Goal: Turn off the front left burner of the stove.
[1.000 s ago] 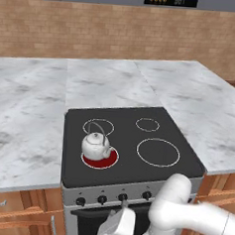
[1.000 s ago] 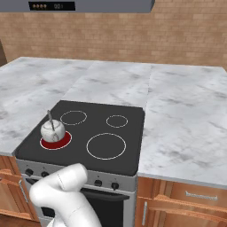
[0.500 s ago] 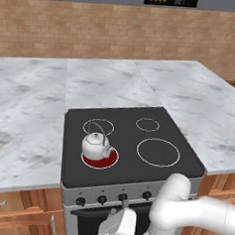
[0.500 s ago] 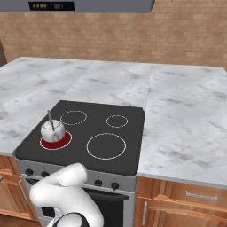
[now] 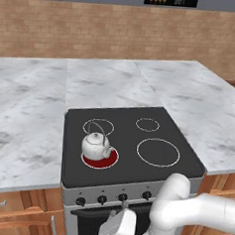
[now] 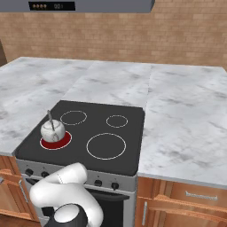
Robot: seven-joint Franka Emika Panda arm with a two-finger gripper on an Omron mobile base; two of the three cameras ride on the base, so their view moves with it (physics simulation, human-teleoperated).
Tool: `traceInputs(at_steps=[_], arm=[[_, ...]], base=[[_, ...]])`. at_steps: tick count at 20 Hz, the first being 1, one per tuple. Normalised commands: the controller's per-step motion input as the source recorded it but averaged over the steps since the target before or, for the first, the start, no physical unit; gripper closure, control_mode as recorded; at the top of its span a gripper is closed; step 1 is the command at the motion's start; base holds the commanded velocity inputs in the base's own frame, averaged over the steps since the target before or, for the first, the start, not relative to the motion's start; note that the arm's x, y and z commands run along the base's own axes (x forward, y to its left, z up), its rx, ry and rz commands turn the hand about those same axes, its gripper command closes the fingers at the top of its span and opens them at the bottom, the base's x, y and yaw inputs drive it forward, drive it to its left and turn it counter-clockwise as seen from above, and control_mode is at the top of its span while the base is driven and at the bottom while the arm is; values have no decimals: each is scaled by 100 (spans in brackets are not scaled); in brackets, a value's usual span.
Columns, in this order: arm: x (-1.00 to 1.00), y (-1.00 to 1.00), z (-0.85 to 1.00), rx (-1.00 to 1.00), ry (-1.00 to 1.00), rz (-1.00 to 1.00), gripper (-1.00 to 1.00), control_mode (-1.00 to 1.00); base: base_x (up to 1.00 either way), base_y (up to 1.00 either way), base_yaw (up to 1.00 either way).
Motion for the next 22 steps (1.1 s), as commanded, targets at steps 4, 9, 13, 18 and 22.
traceInputs(at_steps=[4, 9, 13, 18, 22], arm=[[3, 0, -13, 0, 3, 0, -100, -100], [9, 0, -12, 0, 5, 0, -100, -100], [9, 2, -10, 0, 1, 0, -100, -100], [10, 4, -9, 0, 4, 3, -100, -100], [8, 8, -17, 0, 7, 7, -100, -100]], base=[[0, 0, 0], [0, 0, 0], [0, 0, 0], [0, 0, 0], [0, 0, 0]])
